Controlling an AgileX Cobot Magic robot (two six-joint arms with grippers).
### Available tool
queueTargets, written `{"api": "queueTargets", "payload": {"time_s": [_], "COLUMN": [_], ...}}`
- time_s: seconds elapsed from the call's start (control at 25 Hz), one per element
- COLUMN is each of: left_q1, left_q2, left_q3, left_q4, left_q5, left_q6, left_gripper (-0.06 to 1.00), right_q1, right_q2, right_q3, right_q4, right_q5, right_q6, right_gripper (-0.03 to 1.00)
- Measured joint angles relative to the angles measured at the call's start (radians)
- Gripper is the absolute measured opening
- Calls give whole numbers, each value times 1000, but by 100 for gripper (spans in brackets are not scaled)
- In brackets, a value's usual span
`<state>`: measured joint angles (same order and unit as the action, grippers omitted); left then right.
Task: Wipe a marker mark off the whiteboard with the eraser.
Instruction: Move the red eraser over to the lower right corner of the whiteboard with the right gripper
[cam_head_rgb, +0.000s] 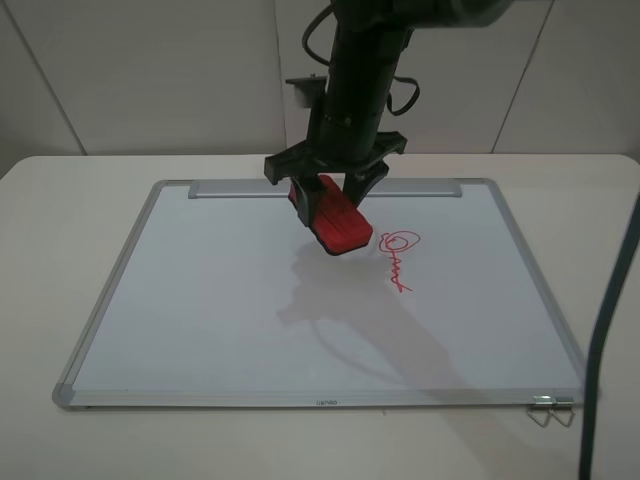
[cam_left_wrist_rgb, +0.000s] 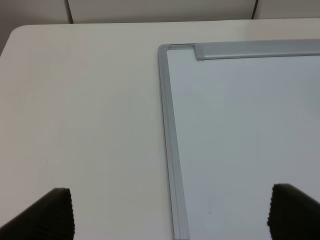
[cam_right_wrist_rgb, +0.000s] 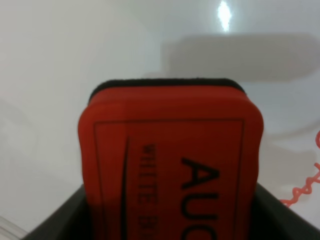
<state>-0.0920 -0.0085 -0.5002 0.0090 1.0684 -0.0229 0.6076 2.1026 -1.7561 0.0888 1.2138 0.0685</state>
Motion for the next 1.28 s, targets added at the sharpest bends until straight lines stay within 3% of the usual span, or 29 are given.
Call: {"api": "queueTargets", "payload": {"time_s": [0.2,0.4,0.72,1.28], "left_q1": [0,0,0,0], "left_q2": [0,0,0,0], "left_q3": [0,0,0,0], "left_q4": [0,0,0,0], "left_q5": [0,0,0,0], "left_q6": [0,0,0,0], "left_gripper": [77,77,77,77], "right_q1": [-40,-130,-199,-234], "right_q2": [-94,-240,-443,-459], "right_q3": [141,431,818,1051], "right_q4": [-5,-25,-206,-279], "right_q5": [-19,-171,-360,-567], "right_q6": [38,118,337,374], "right_gripper": [50,50,50,50]}}
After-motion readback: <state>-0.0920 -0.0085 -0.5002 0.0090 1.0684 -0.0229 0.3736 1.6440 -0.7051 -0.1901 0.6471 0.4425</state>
